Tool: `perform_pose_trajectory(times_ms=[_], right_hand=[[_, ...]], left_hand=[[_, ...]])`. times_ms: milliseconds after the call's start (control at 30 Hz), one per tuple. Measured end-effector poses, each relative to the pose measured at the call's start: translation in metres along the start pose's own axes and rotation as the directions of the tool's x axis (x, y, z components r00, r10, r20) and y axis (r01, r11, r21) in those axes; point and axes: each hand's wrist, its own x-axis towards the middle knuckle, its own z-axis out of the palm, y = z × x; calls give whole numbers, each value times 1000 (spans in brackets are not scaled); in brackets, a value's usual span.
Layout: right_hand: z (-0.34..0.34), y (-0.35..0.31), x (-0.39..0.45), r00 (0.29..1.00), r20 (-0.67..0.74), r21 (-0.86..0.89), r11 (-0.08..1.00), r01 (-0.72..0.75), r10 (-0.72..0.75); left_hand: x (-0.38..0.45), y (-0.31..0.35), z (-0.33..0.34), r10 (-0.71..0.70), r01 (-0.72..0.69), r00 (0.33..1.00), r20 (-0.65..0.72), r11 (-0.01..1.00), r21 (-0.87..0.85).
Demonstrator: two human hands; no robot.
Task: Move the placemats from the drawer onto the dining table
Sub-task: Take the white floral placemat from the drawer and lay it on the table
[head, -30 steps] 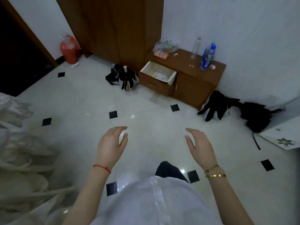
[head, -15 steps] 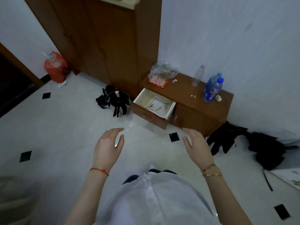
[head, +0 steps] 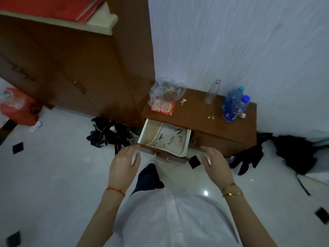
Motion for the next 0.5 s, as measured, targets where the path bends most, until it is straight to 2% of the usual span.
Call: perform_pose_trajectory(times_ms=[200,500], right_hand=[[30,-32,76,977,-103,36,983,-183,185],[100,-16,147,911,-82,131,910,-393,405]], left_hand=[[131,-42,0,226,-224,969,97,974,-36],[218,-94,81,292,-297,925,243,955,-15]])
